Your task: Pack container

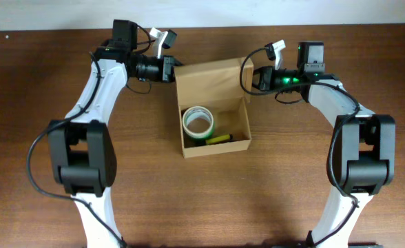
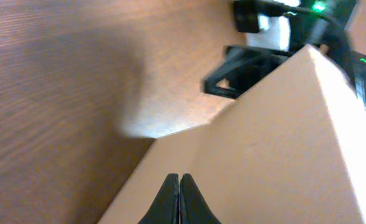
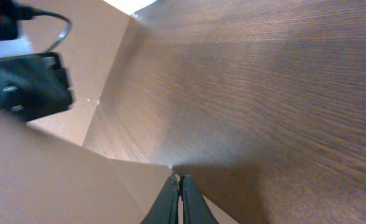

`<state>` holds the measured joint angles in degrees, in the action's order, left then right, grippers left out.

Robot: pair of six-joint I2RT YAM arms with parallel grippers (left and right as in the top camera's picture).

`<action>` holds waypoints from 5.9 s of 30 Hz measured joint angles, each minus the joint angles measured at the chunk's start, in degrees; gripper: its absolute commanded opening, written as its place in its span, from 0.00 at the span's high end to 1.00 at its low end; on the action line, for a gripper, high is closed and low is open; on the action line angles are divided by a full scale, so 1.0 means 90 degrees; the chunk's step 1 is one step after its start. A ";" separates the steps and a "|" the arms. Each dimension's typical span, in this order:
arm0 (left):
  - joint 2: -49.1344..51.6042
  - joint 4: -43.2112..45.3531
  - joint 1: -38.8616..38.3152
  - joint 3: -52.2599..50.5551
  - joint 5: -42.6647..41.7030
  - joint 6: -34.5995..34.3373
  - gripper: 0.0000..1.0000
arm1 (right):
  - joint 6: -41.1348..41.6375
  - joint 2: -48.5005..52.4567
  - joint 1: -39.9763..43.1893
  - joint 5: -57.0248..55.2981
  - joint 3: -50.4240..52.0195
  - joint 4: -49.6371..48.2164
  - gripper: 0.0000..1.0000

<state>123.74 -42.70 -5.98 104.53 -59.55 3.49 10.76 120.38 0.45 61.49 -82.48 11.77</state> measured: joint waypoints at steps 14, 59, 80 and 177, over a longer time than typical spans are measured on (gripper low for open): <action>-0.0644 -0.2132 -0.0090 0.0012 0.0357 0.0699 0.98 | -0.0333 -0.1452 0.0000 0.0036 -0.0024 0.1693 0.96; -0.3058 -0.1205 -0.2120 -0.3378 0.4998 0.0199 0.97 | -0.1209 -0.2616 -0.1440 -0.4568 0.0238 0.5960 0.96; -0.3058 -0.0979 -0.2098 -0.3422 0.4894 0.0129 0.86 | -0.1246 -0.1889 -0.1520 -0.4575 0.0056 0.5863 0.96; -0.9452 -0.1814 -0.0325 -0.4471 0.9012 0.0032 0.01 | -0.0522 -1.1642 0.0478 -0.8250 0.4556 0.3079 0.01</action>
<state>38.68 -59.02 -8.91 64.29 21.56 3.77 6.07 15.59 4.75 -12.75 -41.47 39.48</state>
